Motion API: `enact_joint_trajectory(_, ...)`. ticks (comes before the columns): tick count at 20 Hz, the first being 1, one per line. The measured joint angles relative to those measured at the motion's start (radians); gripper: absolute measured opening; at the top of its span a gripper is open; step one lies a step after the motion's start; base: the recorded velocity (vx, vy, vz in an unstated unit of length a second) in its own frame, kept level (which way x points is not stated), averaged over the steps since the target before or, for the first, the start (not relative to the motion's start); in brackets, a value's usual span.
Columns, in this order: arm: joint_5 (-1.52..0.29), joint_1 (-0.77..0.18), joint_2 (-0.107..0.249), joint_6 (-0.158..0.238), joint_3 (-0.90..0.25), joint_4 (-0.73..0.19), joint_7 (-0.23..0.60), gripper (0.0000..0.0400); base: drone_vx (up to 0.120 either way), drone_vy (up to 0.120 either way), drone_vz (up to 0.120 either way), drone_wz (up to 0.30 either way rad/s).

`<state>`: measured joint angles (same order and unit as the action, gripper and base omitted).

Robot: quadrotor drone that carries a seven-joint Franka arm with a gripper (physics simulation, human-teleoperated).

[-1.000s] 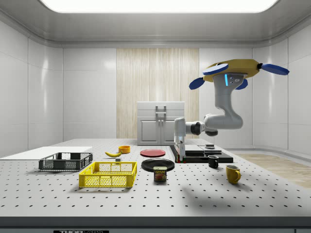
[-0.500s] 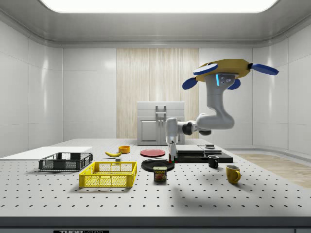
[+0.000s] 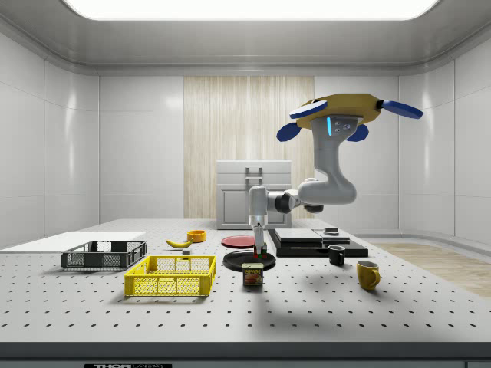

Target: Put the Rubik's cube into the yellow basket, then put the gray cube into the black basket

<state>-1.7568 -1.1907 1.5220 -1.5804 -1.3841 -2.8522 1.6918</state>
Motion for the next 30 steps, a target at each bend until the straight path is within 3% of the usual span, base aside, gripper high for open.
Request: enact_joint_trajectory(30, 0.015, -0.007, 0.037, -0.034, -0.004, 0.001, 0.005, 0.0321, 0.12, -0.009, 0.0, 0.0)
